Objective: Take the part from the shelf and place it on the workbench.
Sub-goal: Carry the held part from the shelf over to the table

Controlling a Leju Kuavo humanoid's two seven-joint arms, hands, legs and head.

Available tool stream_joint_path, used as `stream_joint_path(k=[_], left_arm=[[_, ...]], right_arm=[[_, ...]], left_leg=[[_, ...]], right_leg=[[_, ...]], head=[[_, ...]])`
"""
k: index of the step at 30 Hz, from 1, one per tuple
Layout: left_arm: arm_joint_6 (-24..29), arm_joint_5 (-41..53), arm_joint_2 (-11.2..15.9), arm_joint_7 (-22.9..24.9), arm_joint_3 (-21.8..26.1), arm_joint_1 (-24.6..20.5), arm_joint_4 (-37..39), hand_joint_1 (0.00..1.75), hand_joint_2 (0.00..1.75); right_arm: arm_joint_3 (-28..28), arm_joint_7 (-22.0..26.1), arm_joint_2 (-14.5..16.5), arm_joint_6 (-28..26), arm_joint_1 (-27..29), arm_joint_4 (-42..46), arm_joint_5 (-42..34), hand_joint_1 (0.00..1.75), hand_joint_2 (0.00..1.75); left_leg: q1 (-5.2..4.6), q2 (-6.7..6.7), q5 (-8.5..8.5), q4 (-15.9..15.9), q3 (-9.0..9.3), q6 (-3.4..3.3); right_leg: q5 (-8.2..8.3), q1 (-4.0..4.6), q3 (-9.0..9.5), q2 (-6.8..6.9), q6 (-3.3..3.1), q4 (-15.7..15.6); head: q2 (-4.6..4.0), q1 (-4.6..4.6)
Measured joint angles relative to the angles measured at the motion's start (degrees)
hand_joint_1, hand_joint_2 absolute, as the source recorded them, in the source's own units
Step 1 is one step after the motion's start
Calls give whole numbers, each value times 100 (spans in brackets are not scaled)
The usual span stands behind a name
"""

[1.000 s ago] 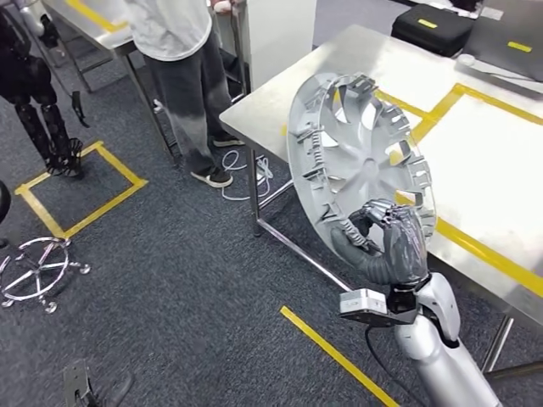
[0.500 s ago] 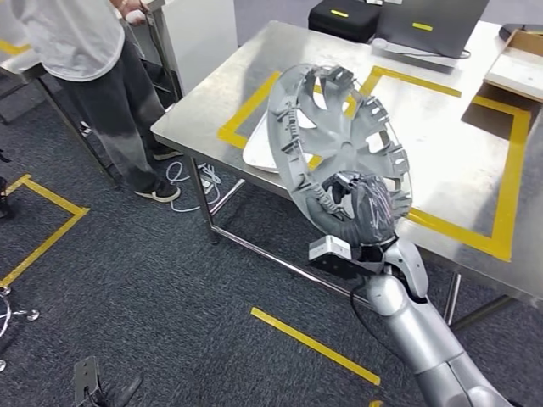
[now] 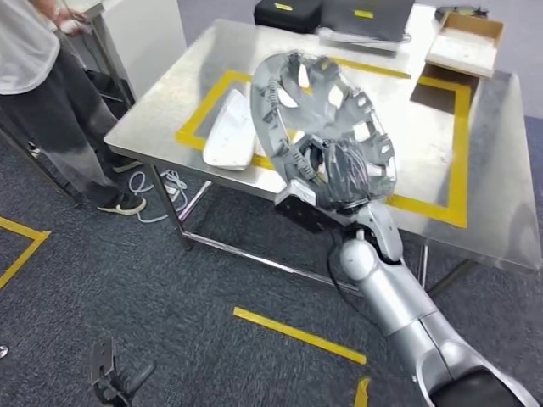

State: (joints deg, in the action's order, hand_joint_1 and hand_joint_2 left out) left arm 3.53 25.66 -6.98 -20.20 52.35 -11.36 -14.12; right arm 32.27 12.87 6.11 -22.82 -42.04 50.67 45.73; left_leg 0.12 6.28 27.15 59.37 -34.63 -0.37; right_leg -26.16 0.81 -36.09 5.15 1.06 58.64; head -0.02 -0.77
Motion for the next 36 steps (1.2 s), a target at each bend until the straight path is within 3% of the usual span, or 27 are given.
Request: stream_joint_path(k=[2, 4, 6, 8, 9, 11, 13, 15, 17, 19, 21, 23, 24, 25, 27, 29, 33, 34, 36], left_arm=[[21, 8, -26, 35, -100, -47, 0, 0, 175], [25, 7, -47, 58, -179, -96, 0, 0, 175], [25, 13, -61, 84, -240, -111, 1, 0, 175], [28, 32, -75, 126, -299, -113, 2, 0, 175], [32, 41, -82, 146, -330, -121, 2, 0, 175], [49, 46, -97, 173, -381, -157, 2, 0, 175], [65, 33, -121, 180, -411, -191, 5, 0, 175], [69, 17, -150, 185, -431, -208, 10, 0, 175], [72, 5, -184, 188, -451, -227, 10, 0, 175], [72, -1, -209, 185, -472, -256, 9, 0, 175], [68, -5, -214, 184, -481, -266, 9, 0, 175], [56, -28, -217, 184, -481, -259, 9, 0, 175], [49, -41, -225, 184, -482, -262, 9, 0, 175], [41, -50, -237, 184, -485, -269, 9, 0, 175], [35, -48, -289, 184, -504, -283, 9, 0, 175], [41, -40, -364, 185, -534, -285, 10, 0, 175], [149, -10, -508, 191, -597, -242, 21, 0, 175], [202, -3, -532, 189, -613, -238, 23, 0, 175], [318, -5, -574, 178, -641, -231, 28, 0, 175]], right_arm=[[75, -175, 92, -37, -212, -292, 218, 175, 175], [144, -329, 164, -49, -405, -568, 392, 175, 175], [216, -467, 261, -48, -570, -845, 511, 175, 175], [285, -631, 357, -40, -695, -1145, 636, 175, 175], [315, -738, 396, -39, -761, -1311, 709, 175, 175], [351, -934, 464, -45, -901, -1632, 830, 175, 175], [374, -1040, 537, -61, -1023, -1907, 898, 175, 175], [402, -1070, 589, -81, -1097, -2094, 929, 175, 175], [429, -1082, 606, -95, -1138, -2217, 941, 175, 175], [447, -1092, 609, -101, -1192, -2314, 937, 175, 175], [462, -1096, 630, -105, -1242, -2394, 951, 175, 175], [491, -1111, 658, -113, -1262, -2479, 1045, 175, 175], [513, -1138, 664, -115, -1270, -2529, 1111, 175, 175], [536, -1169, 665, -115, -1281, -2579, 1174, 175, 175], [578, -1211, 671, -111, -1320, -2666, 1272, 175, 175], [618, -1160, 696, -125, -1364, -2739, 1347, 175, 175], [702, -937, 802, -239, -1378, -2845, 1392, 175, 175], [709, -904, 851, -255, -1383, -2862, 1372, 175, 175], [719, -864, 992, -258, -1388, -2887, 1338, 175, 175]], left_leg=[[5, 100, 29, 7, 25, 49], [32, -118, 195, 228, -36, 109], [53, -455, 508, 861, -318, 147], [59, -564, 682, 1478, -636, 161], [61, -579, 621, 1557, -704, 161], [84, -657, 198, 1059, -553, 161], [150, -965, -97, 401, -309, 171], [178, -1160, -99, 152, -218, 156], [167, -1053, -94, 113, -203, 100], [171, -911, -111, 70, -177, 18], [157, -775, -114, 44, -163, -47], [138, -658, -103, 46, -161, -74], [132, -611, -98, 47, -158, -79], [128, -577, -94, 47, -152, -79], [120, -547, -81, 46, -133, -68], [93, -537, -72, 50, -138, -31], [90, -511, -53, 45, -142, 90], [93, -522, 15, 131, -171, 120], [99, -552, 308, 653, -386, 164]], right_leg=[[26, -19, -4, -157, -51, -25], [50, -61, 25, -305, -102, -53], [57, -87, 37, -466, -132, -59], [57, -90, 41, -654, -140, -49], [56, -91, 44, -753, -139, -40], [46, -103, 46, -930, -123, -13], [35, -114, -1, -1092, -79, 34], [60, -135, -81, -1244, -8, 48], [90, -159, -140, -1337, 59, 23], [-16, -131, -247, -1076, 113, 173], [-309, -106, -538, -681, 154, 754], [-555, -116, -890, -554, 169, 1460], [-546, -120, -959, -543, 167, 1596], [-443, -121, -922, -539, 157, 1520], [-76, -112, -551, -509, 107, 795], [95, -85, -185, -458, 53, 151], [86, -80, -66, -489, -15, -36], [94, -96, -46, -498, -42, -60], [94, -117, -4, -523, -88, -88]], head=[[0, 15], [0, 27], [0, 65], [0, 88], [0, 87], [0, 86], [0, 82], [0, 82], [0, 85], [0, 43], [0, -3], [0, -7], [0, -8], [0, -9], [0, -12], [0, -7], [0, 0], [0, 2], [0, 9]])
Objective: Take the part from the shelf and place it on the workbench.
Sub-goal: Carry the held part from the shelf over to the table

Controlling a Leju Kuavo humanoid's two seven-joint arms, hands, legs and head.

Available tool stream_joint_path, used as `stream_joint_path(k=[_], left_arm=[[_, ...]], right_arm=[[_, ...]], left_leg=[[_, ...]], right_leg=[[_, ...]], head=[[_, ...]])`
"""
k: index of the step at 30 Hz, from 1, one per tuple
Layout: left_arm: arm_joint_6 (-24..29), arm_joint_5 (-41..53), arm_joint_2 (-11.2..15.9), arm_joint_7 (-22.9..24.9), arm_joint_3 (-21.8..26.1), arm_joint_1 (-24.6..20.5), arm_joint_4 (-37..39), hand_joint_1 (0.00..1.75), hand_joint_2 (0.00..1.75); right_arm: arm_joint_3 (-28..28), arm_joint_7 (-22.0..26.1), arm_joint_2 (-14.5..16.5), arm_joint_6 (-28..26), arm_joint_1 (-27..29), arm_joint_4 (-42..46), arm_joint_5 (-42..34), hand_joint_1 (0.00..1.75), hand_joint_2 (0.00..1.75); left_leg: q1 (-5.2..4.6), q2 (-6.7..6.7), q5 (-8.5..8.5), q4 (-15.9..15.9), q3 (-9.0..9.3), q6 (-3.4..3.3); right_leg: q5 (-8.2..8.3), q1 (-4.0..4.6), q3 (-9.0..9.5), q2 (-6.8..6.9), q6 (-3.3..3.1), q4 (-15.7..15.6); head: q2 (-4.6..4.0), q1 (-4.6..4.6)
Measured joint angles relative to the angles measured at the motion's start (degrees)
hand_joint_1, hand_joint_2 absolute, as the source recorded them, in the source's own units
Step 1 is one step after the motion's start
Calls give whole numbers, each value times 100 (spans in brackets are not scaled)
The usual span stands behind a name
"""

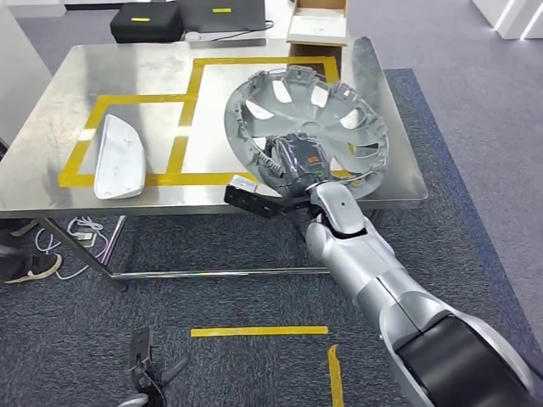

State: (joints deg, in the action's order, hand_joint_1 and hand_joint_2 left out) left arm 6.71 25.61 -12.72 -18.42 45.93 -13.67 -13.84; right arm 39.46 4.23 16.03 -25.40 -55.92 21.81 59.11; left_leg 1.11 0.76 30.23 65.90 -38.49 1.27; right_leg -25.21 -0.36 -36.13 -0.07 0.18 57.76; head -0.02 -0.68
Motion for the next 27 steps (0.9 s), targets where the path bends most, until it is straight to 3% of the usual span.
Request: stream_joint_path(k=[2, 3, 4, 7, 8, 9, 13, 15, 17, 18, 19, 20, 22, 23, 24, 27], left_arm=[[70, -23, -45, -27, -12, 7, 9, 0, 175], [76, -40, -72, -54, -14, 12, 14, 0, 175], [72, -62, -98, -88, -15, 16, 18, 0, 175], [21, -130, -195, -211, -19, 28, 26, 0, 175], [10, -150, -230, -239, -20, 30, 29, 0, 175], [10, -167, -262, -254, -21, 37, 32, 0, 175], [40, -231, -371, -227, -21, 92, 43, 0, 175], [29, -237, -410, -213, -27, 97, 44, 0, 175], [14, -235, -435, -214, -39, 105, 45, 0, 175], [11, -235, -442, -215, -48, 113, 45, 0, 175], [11, -235, -446, -215, -55, 119, 46, 0, 175], [11, -235, -451, -214, -63, 123, 46, 0, 175], [15, -235, -469, -202, -76, 123, 46, 0, 175], [32, -235, -478, -178, -83, 118, 46, 0, 175], [59, -235, -486, -143, -90, 114, 47, 0, 175], [154, -236, -491, -73, -124, 101, 52, 0, 175]], right_arm=[[59, 13, 138, 11, 9, -13, -15, 175, 175], [118, 6, 188, 16, 13, -14, -26, 175, 175], [187, -4, 227, 18, 13, -6, -48, 175, 175], [429, -7, 316, -29, -17, 39, -176, 175, 175], [508, 16, 341, -66, -42, 50, -215, 175, 175], [578, 51, 357, -117, -67, 55, -239, 175, 175], [929, 220, 386, -272, -109, 161, -262, 175, 175], [1130, 244, 392, -279, -121, 258, -354, 175, 175], [1320, 261, 394, -280, -128, 325, -486, 175, 175], [1405, 270, 394, -280, -122, 346, -530, 175, 175], [1476, 277, 394, -280, -116, 362, -552, 175, 175], [1534, 281, 396, -280, -111, 381, -570, 175, 175], [1611, 304, 400, -293, -121, 421, -612, 175, 175], [1645, 327, 407, -312, -138, 436, -642, 175, 175], [1679, 355, 412, -336, -158, 443, -674, 175, 175], [1789, 427, 422, -406, -215, 450, -812, 175, 175]], left_leg=[[0, -12, 285, 713, -327, 25], [0, -14, 305, 904, -428, 31], [1, -16, 212, 901, -448, 32], [4, -30, -400, -4, -110, 11], [5, -41, -496, -301, 4, -9], [3, -52, -517, -467, 62, -33], [6, -57, -471, -558, 99, -153], [19, -51, -476, -575, 115, -212], [14, -50, -472, -573, 117, -236], [10, -50, -470, -573, 121, -239], [5, -53, -468, -573, 127, -242], [0, -56, -464, -573, 138, -244], [-14, -64, -453, -575, 163, -237], [-22, -66, -450, -573, 164, -222], [-27, -64, -452, -578, 161, -199], [-25, -52, -459, -607, 166, -108]], right_leg=[[-17, 3, 24, -35, -28, 4], [-26, 4, 36, -54, -33, 8], [-37, 4, 48, -70, -35, 15], [-98, 15, 67, -107, 2, 70], [-117, 27, 50, -118, 24, 100], [-125, 37, 29, -124, 49, 118], [-206, 36, -56, -100, 134, 205], [-474, 27, -283, -55, 184, 673], [-772, 23, -637, -38, 206, 1413], [-822, 22, -768, -38, 204, 1658], [-767, 24, -809, -38, 193, 1707], [-608, 26, -732, -37, 171, 1516], [-227, 48, -357, -24, 101, 747], [-122, 63, -177, -12, 72, 404], [-88, 79, -69, -5, 52, 205], [-85, 76, 5, -22, 19, 82]], head=[[0, 2], [0, 1], [0, 2], [0, 3], [0, 2], [1, -1], [0, -8], [0, -23], [0, -32], [0, -31], [0, -33], [0, -32], [0, -30], [0, -31], [0, -27], [0, -22]])
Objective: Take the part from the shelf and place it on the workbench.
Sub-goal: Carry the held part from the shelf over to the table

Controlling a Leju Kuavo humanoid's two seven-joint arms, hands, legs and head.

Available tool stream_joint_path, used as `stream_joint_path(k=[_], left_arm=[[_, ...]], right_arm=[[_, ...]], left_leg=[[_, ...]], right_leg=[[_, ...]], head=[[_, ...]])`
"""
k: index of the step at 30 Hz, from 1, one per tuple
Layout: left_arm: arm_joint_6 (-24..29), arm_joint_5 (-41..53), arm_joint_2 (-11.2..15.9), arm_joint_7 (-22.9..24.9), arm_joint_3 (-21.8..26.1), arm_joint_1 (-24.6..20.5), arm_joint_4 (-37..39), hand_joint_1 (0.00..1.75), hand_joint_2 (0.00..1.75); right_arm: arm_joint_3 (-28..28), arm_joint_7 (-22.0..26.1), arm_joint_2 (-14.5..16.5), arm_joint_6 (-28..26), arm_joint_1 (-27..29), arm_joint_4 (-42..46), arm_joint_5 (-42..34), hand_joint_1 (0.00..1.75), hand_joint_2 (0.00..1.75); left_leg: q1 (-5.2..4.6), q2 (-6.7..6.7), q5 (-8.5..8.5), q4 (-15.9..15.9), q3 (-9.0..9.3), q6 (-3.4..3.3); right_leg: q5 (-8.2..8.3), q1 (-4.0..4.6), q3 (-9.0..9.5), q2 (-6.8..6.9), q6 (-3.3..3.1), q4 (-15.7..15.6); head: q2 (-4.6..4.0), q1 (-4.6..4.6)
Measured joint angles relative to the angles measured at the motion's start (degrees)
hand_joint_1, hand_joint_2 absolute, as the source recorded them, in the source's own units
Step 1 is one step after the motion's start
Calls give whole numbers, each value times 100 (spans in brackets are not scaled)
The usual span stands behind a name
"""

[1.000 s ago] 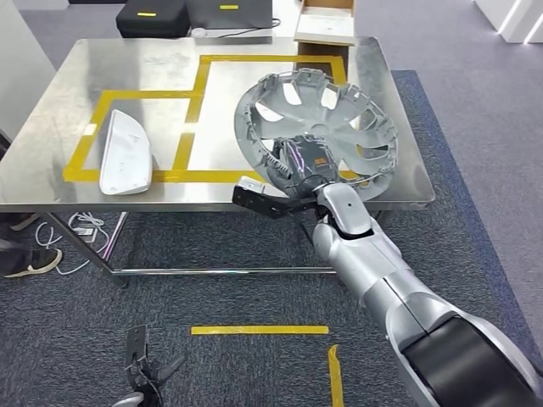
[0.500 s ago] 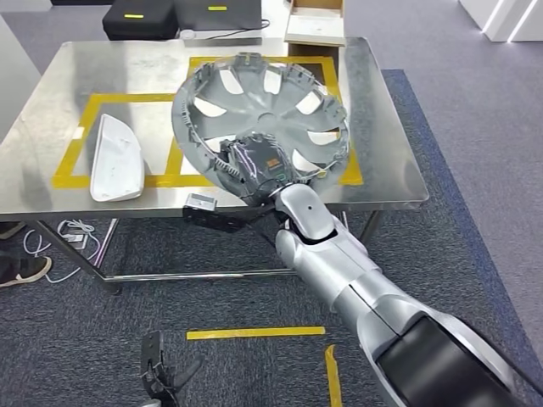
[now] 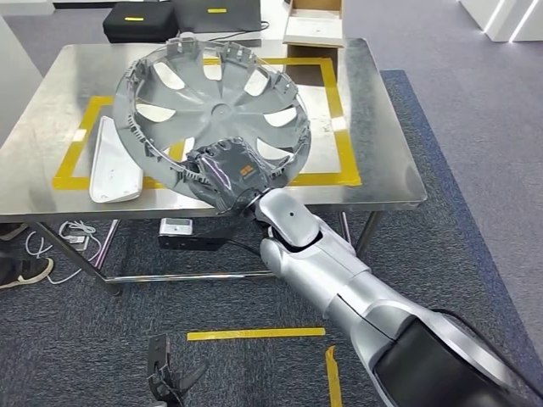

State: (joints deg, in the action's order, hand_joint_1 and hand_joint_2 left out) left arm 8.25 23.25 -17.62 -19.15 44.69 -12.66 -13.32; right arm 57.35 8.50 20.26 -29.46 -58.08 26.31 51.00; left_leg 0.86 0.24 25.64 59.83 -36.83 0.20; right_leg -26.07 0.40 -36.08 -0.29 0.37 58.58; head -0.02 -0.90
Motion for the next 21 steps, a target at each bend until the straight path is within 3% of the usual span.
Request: stream_joint_path(k=[2, 5, 6, 7, 8, 10, 11, 13, 16, 18, 21], left_arm=[[49, -7, 7, -5, -30, -7, 1, 0, 175], [88, -45, 24, -7, -45, 5, 1, 0, 175], [80, -55, 29, -7, -47, 13, 1, 0, 175], [67, -58, 33, -7, -53, 19, 1, 0, 175], [53, -46, 36, -7, -65, 21, 1, 0, 175], [40, 31, 40, -7, -125, 17, 2, 0, 175], [41, 88, 39, -7, -172, 11, 3, 0, 175], [52, 193, 34, -7, -274, 4, 6, 0, 175], [62, 293, 28, -10, -409, 2, 8, 0, 175], [64, 317, 23, -15, -479, -7, 8, 0, 175], [64, 333, 20, -17, -553, -5, 8, 0, 175]], right_arm=[[81, 27, 7, -36, -47, 14, -129, 175, 175], [221, 26, 14, -84, -91, 53, -271, 175, 175], [261, 24, 14, -90, -92, 64, -296, 175, 175], [296, 19, 14, -92, -95, 74, -310, 175, 175], [327, 5, 14, -93, -100, 84, -318, 175, 175], [382, -39, 14, -105, -122, 102, -314, 175, 175], [410, -62, 14, -124, -138, 105, -304, 175, 175], [471, -84, 14, -174, -164, 107, -267, 175, 175], [549, -86, 13, -223, -194, 107, -214, 175, 175], [593, -81, 11, -240, -228, 107, -206, 175, 175], [661, -72, 6, -249, -249, 104, -176, 175, 175]], left_leg=[[0, -4, 140, 166, -47, 61], [8, -10, 625, 1121, -444, 126], [11, -10, 705, 1395, -564, 138], [12, -10, 682, 1497, -609, 145], [16, -10, 550, 1375, -555, 148], [27, -13, 180, 711, -255, 143], [29, -22, 71, 381, -114, 129], [20, -39, 39, 76, 4, 77], [25, -41, 36, 24, 20, -37], [47, -37, 30, -12, 51, -106], [42, -34, 47, -12, 62, -149]], right_leg=[[27, -33, 44, -2, -40, -52], [31, -41, 75, -2, -74, -68], [27, -39, 77, -7, -79, -62], [21, -39, 79, -14, -81, -53], [13, -40, 81, -23, -80, -40], [-13, -43, 81, -41, -60, -5], [-28, -32, 63, -53, -41, 24], [-34, -12, 21, -68, 9, 46], [-61, -9, -12, -63, 91, 47], [-261, -19, -192, -39, 152, 393], [-646, -47, -765, -19, 203, 1465]], head=[[0, 19], [0, 56], [0, 57], [0, 57], [0, 58], [0, 57], [0, 59], [0, 62], [1, 57], [1, 32], [0, 13]])
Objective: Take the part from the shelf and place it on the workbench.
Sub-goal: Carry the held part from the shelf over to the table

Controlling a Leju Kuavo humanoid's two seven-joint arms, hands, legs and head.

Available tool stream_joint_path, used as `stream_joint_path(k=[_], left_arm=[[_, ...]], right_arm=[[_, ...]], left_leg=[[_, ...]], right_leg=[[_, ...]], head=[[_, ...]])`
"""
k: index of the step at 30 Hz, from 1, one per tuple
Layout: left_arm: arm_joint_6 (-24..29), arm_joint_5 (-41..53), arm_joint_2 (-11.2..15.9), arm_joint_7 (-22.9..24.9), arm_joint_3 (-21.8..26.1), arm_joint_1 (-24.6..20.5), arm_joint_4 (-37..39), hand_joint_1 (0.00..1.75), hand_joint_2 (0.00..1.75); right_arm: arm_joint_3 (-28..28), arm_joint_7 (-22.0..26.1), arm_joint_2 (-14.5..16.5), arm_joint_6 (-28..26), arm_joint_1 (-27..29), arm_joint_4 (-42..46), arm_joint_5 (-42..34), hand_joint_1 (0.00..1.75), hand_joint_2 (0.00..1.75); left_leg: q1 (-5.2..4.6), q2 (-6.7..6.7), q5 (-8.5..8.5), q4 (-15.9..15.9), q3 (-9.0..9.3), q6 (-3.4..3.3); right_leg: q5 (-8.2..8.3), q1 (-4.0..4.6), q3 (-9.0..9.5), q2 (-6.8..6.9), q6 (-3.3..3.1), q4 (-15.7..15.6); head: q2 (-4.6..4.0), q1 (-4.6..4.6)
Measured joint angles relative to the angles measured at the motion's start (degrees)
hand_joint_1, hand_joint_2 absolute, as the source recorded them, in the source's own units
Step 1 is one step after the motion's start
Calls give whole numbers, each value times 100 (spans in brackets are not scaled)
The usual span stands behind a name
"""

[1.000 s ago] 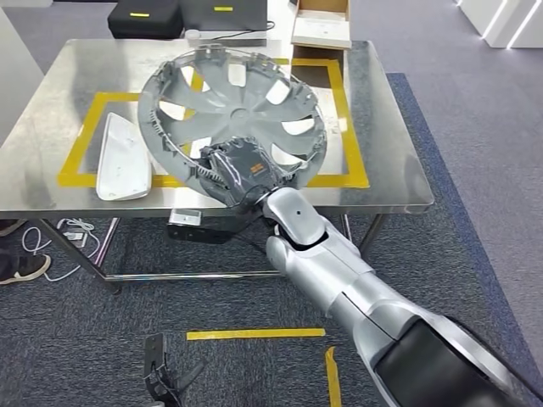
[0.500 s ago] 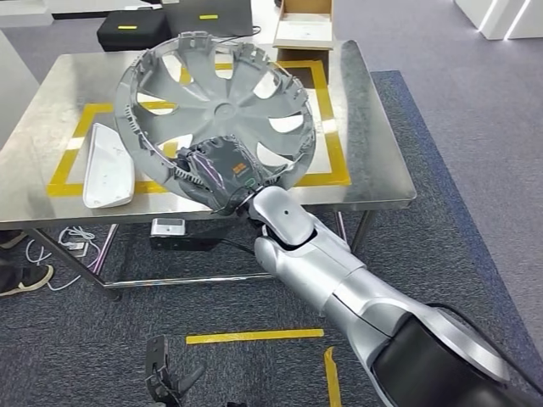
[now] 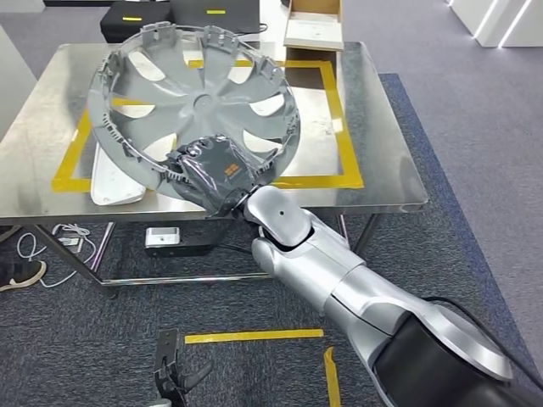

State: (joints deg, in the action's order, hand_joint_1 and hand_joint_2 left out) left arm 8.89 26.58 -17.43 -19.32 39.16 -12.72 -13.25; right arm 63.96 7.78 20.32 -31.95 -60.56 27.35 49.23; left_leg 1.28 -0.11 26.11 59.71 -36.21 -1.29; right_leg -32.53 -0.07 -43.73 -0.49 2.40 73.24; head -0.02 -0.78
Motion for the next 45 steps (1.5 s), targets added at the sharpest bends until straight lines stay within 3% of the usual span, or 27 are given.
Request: stream_joint_path(k=[1, 2, 4, 6, 8, 11, 13, 15, 16, 17, 20, 21, 22, 25, 27, 30, 31, 32, 33, 35, 37, 39, 42, 43, 45], left_arm=[[-1, 6, 0, 0, -20, 3, 0, 0, 175], [-3, 12, -1, -1, -39, 4, 0, 0, 175], [-2, 24, -9, -4, -74, 4, 0, 0, 175], [5, 32, -17, -8, -100, 2, 0, 0, 175], [10, 34, -19, -11, -114, 3, 1, 0, 175], [10, 34, -13, -19, -146, -8, 2, 0, 175], [9, 34, -2, -22, -165, -13, 2, 0, 175], [4, 34, 7, -22, -167, -6, 2, 0, 175], [1, 33, 11, -22, -170, -1, 2, 0, 175], [-3, 34, 14, -22, -174, 1, 2, 0, 175], [-5, 34, 18, -18, -192, 0, 7, 0, 175], [-7, 36, 17, -13, -196, -5, 10, 0, 175], [-8, 39, 15, -5, -201, -8, 14, 0, 175], [-5, 52, 8, 25, -209, -7, 17, 0, 175], [-13, 68, 6, 40, -216, -15, 17, 0, 175], [-52, 84, 11, 68, -244, -28, 17, 0, 175], [-63, 85, 16, 71, -250, -26, 17, 0, 175], [-70, 85, 20, 75, -251, -24, 17, 0, 175], [-82, 85, 24, 81, -252, -25, 17, 0, 175], [-118, 85, 23, 95, -260, -30, 17, 0, 175], [-154, 86, 20, 102, -281, -46, 17, 0, 175], [-178, 88, 12, 105, -311, -60, 17, 0, 175], [-193, 96, 14, 108, -340, -87, 17, 0, 175], [-199, 105, 20, 115, -344, -97, 17, 0, 175], [-211, 137, 27, 155, -352, -93, 17, 0, 175]], right_arm=[[26, 2, -1, 0, 1, -1, 16, 175, 175], [51, 3, -1, 0, -1, -2, 28, 175, 175], [104, 3, -1, 0, -12, -3, 32, 175, 175], [144, 3, -1, -5, -33, -3, 31, 175, 175], [174, 4, 0, -14, -46, -3, 32, 175, 175], [204, 2, 6, -12, -64, 2, 34, 175, 175], [223, -1, 10, -1, -69, 3, 39, 175, 175], [254, 0, 10, 12, -53, -1, 52, 175, 175], [271, 2, 10, 19, -43, -4, 59, 175, 175], [283, 2, 10, 23, -38, -7, 63, 175, 175], [297, 1, 8, 43, -37, -14, 67, 175, 175], [303, 4, 7, 51, -38, -17, 73, 175, 175], [310, 9, 4, 59, -37, -21, 81, 175, 175], [339, 25, 2, 67, -27, -30, 106, 175, 175], [357, 25, 2, 78, -30, -34, 117, 175, 175], [384, 20, -5, 103, 5, -54, 129, 175, 175], [392, 18, -11, 108, 32, -63, 132, 175, 175], [403, 16, -16, 113, 54, -72, 135, 175, 175], [412, 15, -20, 117, 69, -78, 134, 175, 175], [425, 14, -23, 130, 77, -84, 129, 175, 175], [427, 8, -25, 141, 72, -93, 121, 175, 175], [427, 0, -26, 148, 61, -101, 118, 175, 175], [422, -12, -21, 152, 50, -110, 114, 175, 175], [422, -10, -21, 156, 54, -117, 109, 175, 175], [423, 15, -23, 161, 87, -140, 100, 175, 175]], left_leg=[[-2, -1, 9, 1, 8, -4], [-2, -3, 21, 2, 23, -4], [-2, -10, 62, 0, 76, 13], [-19, -14, 105, 2, 107, 59], [-28, -8, 125, -11, 115, 118], [-18, 0, 217, 73, 118, 218], [-13, -2, 445, 570, -107, 258], [-10, -2, 680, 1287, -496, 281], [-9, -2, 681, 1494, -635, 289], [-8, -2, 568, 1502, -687, 291], [-10, 0, -124, 602, -410, 272], [-15, -2, -217, 301, -291, 248], [-23, -6, -223, 132, -223, 216], [-23, -16, -84, 22, -145, 94], [-3, -18, -39, -11, -67, 25], [-4, -16, 45, -21, 21, -30], [-8, -18, 82, -20, 57, -34], [-12, -23, 124, -20, 105, -34], [-16, -31, 171, -20, 168, -32], [-20, -45, 269, -29, 310, -20], [-13, -51, 337, -55, 389, 23], [-9, -47, 354, -81, 444, 98], [-17, -31, 414, 5, 525, 175], [-19, -27, 477, 233, 436, 196], [-17, -22, 685, 925, 69, 237]], right_leg=[[13, -5, -115, 1, 3, 163], [131, -6, -122, 2, -3, 105], [560, -3, 162, 12, -45, -585], [787, 21, 516, 33, -97, -1263], [742, 47, 643, 28, -138, -1445], [706, 19, 732, 8, -215, -1522], [665, -4, 828, 17, -275, -1558], [601, -2, 901, 13, -313, -1558], [565, -1, 944, 2, -317, -1557], [527, -1, 993, -11, -314, -1556], [380, 6, 1154, -41, -258, -1541], [340, 16, 1173, -50, -228, -1529], [314, 26, 1171, -55, -200, -1523], [276, 37, 1159, -50, -135, -1509], [176, 34, 1026, -27, -83, -1254], [-145, 15, 373, -5, -28, -230], [-177, 11, 170, -4, -26, 10], [-98, 9, 52, -3, -33, 63], [96, 10, 37, -3, -51, -92], [650, 25, 223, 1, -115, -788], [902, 69, 401, 6, -183, -1332], [840, 104, 503, 3, -246, -1520], [790, 56, 741, -6, -317, -1658], [770, 36, 830, -8, -326, -1695], [696, 26, 960, -10, -339, -1727]], head=[[0, -1], [0, 0], [0, -2], [0, 0], [0, 7], [0, 17], [0, 38], [0, 47], [0, 48], [0, 49], [0, 52], [0, 55], [0, 52], [0, 50], [0, 36], [0, 22], [0, 23], [0, 21], [0, 22], [0, 23], [0, 32], [0, 37], [1, 47], [1, 58], [0, 79]])
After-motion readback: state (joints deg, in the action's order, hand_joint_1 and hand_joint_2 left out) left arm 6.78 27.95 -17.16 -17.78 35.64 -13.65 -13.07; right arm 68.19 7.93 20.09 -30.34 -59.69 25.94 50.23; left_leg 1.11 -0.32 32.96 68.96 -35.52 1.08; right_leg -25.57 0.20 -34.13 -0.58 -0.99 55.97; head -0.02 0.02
